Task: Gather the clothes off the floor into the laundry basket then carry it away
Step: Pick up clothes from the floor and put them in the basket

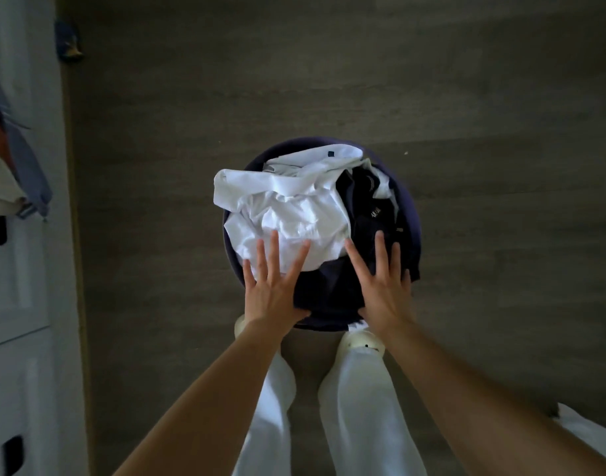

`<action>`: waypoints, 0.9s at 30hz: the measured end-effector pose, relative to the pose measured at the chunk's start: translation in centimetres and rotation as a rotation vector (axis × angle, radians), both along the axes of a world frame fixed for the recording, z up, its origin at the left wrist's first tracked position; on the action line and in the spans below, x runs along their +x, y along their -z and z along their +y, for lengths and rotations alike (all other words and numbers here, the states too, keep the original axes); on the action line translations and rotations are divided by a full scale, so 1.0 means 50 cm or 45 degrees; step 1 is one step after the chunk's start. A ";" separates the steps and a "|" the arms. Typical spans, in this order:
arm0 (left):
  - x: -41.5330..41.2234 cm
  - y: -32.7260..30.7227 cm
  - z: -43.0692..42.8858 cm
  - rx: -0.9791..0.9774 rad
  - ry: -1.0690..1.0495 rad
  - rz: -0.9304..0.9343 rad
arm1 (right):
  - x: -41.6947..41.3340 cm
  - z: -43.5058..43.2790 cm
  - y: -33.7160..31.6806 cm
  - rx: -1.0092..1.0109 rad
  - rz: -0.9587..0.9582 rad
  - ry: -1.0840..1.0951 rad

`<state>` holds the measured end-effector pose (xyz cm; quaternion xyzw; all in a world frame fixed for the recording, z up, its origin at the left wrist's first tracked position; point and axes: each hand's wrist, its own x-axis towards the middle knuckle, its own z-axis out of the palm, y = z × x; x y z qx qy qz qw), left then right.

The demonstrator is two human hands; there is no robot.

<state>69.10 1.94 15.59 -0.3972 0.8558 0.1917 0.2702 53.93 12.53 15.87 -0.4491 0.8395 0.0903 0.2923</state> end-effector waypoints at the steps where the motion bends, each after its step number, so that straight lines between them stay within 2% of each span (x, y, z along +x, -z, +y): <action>1: -0.010 0.007 -0.017 -0.085 0.019 0.039 | -0.011 -0.017 0.003 -0.033 0.023 -0.019; 4: -0.047 0.044 -0.090 -0.378 0.033 0.179 | -0.058 -0.104 0.025 -0.117 0.000 -0.072; 6: -0.076 0.055 -0.140 -0.423 0.040 0.156 | -0.084 -0.169 0.034 -0.074 -0.046 -0.084; 10: -0.091 0.090 -0.159 -0.108 -0.012 -0.029 | -0.083 -0.207 0.066 0.090 -0.230 -0.094; 13: -0.073 0.140 -0.124 0.089 -0.148 -0.094 | -0.068 -0.191 0.103 0.181 -0.236 -0.157; 23: -0.099 0.245 -0.173 0.328 -0.209 -0.202 | -0.083 -0.230 0.210 0.286 -0.259 -0.118; 27: -0.108 0.289 -0.182 0.284 -0.206 -0.231 | -0.069 -0.240 0.251 0.278 -0.181 -0.081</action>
